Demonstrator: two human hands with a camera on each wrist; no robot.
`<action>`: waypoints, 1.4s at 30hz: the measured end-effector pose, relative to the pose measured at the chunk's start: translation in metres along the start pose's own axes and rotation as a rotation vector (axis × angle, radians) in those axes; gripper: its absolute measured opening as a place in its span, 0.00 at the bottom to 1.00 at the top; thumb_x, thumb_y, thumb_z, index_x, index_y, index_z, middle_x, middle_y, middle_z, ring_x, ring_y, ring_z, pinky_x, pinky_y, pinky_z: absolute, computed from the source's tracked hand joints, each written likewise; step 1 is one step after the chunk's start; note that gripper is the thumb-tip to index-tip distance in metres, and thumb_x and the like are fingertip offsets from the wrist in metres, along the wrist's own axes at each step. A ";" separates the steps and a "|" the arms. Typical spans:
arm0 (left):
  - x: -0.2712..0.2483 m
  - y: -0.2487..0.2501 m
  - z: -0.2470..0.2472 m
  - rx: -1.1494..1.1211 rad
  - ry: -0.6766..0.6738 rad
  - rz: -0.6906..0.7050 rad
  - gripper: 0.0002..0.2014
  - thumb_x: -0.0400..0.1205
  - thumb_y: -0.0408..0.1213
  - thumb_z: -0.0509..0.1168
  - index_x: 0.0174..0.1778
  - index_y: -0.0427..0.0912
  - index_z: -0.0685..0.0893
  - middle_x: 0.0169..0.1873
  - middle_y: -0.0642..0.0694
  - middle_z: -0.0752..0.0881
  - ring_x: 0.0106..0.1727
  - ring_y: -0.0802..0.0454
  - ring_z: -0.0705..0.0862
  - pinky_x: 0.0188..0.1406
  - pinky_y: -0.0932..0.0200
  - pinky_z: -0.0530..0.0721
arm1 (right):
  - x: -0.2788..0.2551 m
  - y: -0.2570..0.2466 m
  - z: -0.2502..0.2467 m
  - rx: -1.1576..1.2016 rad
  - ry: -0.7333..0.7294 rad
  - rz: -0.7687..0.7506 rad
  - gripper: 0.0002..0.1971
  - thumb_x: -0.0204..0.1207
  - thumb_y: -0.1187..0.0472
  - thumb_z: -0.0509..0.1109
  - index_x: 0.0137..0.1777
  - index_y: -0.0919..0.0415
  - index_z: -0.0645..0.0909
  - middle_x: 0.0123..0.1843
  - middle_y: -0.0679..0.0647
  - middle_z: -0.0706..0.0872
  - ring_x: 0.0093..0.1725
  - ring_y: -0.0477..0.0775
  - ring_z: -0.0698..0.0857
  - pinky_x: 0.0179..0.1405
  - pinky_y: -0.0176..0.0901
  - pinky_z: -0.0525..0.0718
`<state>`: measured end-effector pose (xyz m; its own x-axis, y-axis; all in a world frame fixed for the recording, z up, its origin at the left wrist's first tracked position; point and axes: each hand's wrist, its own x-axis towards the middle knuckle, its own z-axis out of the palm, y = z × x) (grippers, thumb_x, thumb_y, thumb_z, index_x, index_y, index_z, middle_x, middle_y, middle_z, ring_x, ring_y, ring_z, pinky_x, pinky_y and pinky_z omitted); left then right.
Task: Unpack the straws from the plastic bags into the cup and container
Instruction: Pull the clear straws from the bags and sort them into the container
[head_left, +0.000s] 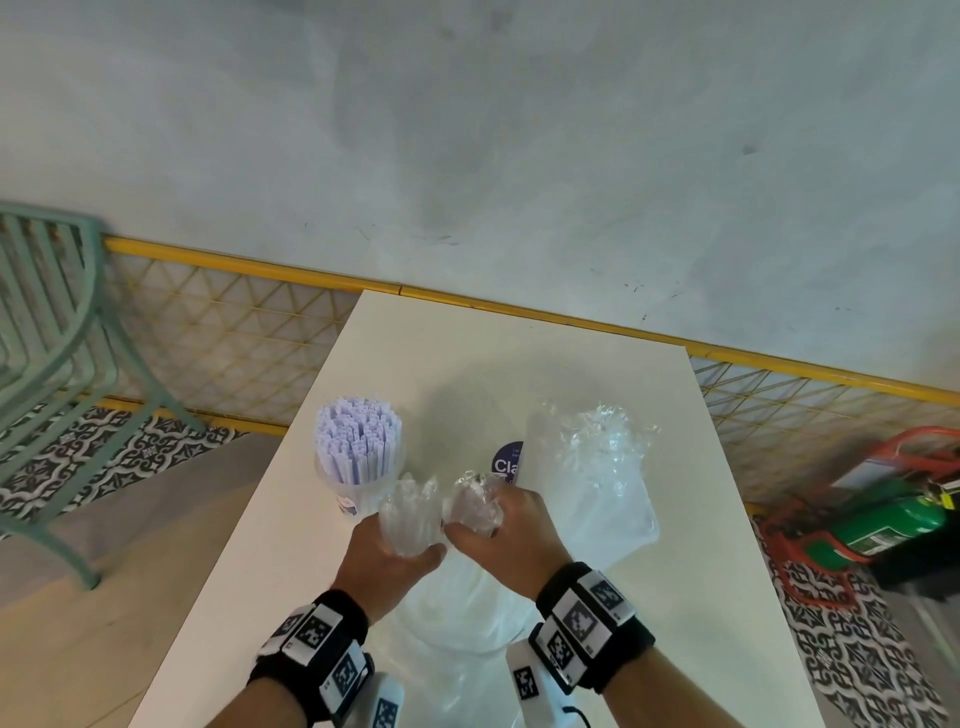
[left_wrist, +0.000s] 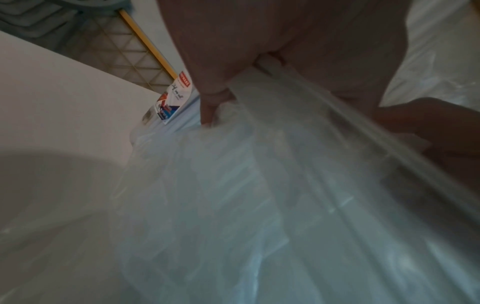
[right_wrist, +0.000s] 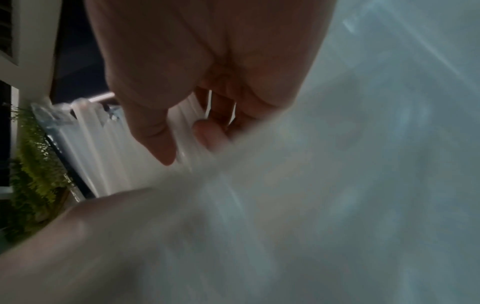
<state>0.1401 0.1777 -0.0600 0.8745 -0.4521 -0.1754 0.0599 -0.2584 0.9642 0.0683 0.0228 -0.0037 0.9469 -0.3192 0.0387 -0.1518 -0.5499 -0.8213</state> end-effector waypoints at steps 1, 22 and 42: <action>0.001 0.000 0.000 -0.003 -0.006 -0.003 0.18 0.59 0.42 0.77 0.45 0.47 0.89 0.39 0.49 0.92 0.41 0.60 0.89 0.41 0.70 0.81 | 0.001 -0.004 -0.007 -0.038 -0.014 -0.006 0.18 0.71 0.53 0.79 0.59 0.58 0.84 0.45 0.43 0.87 0.41 0.41 0.84 0.39 0.21 0.80; 0.006 -0.011 0.008 0.074 -0.023 -0.063 0.14 0.69 0.32 0.79 0.49 0.41 0.89 0.43 0.49 0.92 0.44 0.61 0.90 0.41 0.73 0.77 | 0.011 -0.052 -0.196 -0.010 0.192 -0.041 0.05 0.73 0.61 0.78 0.43 0.49 0.88 0.37 0.53 0.91 0.22 0.49 0.79 0.23 0.36 0.76; 0.005 -0.010 0.011 0.116 0.005 -0.088 0.15 0.70 0.33 0.79 0.51 0.42 0.88 0.43 0.48 0.91 0.46 0.56 0.89 0.39 0.70 0.78 | 0.006 0.033 -0.127 -0.353 -0.078 0.098 0.31 0.66 0.38 0.79 0.67 0.51 0.81 0.61 0.36 0.80 0.62 0.44 0.78 0.68 0.48 0.78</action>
<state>0.1387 0.1684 -0.0728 0.8707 -0.4193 -0.2569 0.0804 -0.3939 0.9156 0.0328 -0.0953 0.0422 0.9396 -0.3315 -0.0852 -0.3186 -0.7563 -0.5714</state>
